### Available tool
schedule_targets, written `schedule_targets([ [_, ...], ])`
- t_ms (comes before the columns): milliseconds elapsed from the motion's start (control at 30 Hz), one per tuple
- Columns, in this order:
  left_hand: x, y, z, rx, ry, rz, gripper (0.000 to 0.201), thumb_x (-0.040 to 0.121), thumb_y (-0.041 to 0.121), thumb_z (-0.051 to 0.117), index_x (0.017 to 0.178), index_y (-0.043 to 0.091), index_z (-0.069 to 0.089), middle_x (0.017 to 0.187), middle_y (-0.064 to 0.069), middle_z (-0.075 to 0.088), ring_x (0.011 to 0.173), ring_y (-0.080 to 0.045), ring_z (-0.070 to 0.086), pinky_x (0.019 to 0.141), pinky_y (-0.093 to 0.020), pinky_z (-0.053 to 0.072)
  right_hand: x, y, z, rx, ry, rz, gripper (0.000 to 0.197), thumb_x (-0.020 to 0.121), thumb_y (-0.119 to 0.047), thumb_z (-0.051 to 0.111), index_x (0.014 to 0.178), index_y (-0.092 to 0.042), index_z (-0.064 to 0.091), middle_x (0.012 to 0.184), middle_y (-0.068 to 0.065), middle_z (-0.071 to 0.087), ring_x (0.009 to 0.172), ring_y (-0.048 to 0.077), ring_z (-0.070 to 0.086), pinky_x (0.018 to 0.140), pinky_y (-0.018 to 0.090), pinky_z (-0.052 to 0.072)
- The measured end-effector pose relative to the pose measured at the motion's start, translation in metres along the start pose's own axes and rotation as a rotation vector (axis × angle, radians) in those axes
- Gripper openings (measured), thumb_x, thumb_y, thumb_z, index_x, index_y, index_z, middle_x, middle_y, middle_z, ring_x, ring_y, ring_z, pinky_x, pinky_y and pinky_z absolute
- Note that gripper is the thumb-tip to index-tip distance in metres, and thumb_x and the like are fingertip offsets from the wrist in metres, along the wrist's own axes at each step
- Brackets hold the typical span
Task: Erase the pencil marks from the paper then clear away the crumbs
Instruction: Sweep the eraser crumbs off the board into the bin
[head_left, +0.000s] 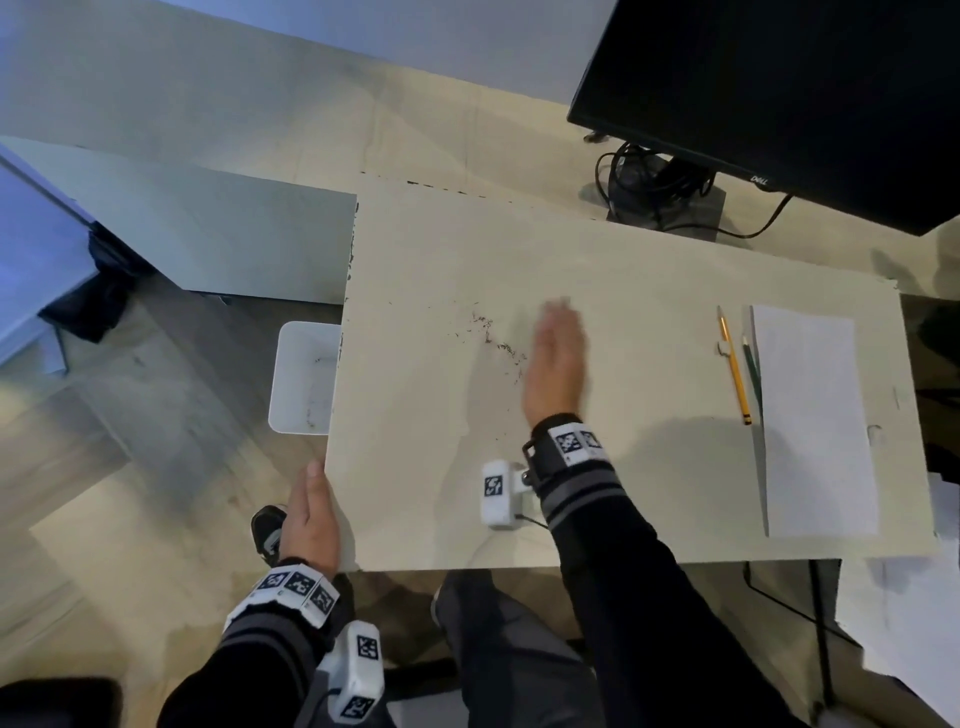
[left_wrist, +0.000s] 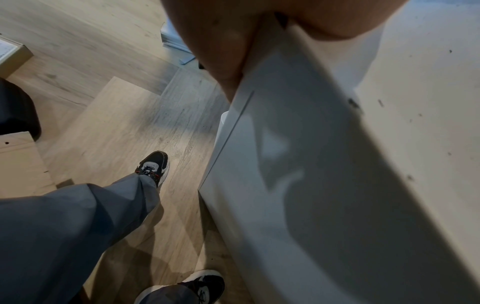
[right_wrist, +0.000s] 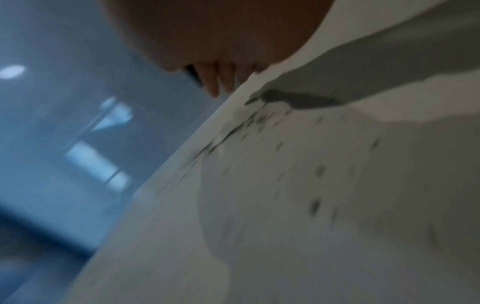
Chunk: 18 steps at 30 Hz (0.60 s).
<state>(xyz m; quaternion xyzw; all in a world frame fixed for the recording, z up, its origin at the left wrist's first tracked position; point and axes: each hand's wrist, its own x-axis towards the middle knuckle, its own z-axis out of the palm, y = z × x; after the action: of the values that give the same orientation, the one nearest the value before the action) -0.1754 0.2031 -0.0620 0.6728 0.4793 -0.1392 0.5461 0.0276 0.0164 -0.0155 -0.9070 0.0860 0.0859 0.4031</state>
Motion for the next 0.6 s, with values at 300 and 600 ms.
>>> schedule_targets([
  [300, -0.003, 0.000, -0.002, -0.005, -0.018, -0.013, 0.056, 0.106, 0.049, 0.017, 0.151, 0.021, 0.036, 0.156, -0.004, 0.036, 0.144, -0.021, 0.031, 0.112, -0.025, 0.016, -0.032, -0.008, 0.039, -0.087, -0.179, -0.166, 0.055, 0.106, -0.041, 0.020, 0.156, -0.018, 0.017, 0.164, -0.005, 0.004, 0.150, 0.008, -0.004, 0.123, 0.028, -0.005],
  [600, -0.009, 0.011, -0.004, -0.040, -0.042, -0.022, 0.053, 0.106, 0.048, 0.018, 0.145, 0.023, 0.043, 0.144, -0.005, 0.047, 0.136, -0.022, 0.040, 0.105, -0.025, 0.022, 0.007, -0.010, 0.023, -0.134, -0.190, -0.005, 0.056, 0.107, -0.041, 0.017, 0.156, -0.014, 0.016, 0.164, 0.000, -0.001, 0.151, 0.013, -0.007, 0.122, 0.031, -0.005],
])
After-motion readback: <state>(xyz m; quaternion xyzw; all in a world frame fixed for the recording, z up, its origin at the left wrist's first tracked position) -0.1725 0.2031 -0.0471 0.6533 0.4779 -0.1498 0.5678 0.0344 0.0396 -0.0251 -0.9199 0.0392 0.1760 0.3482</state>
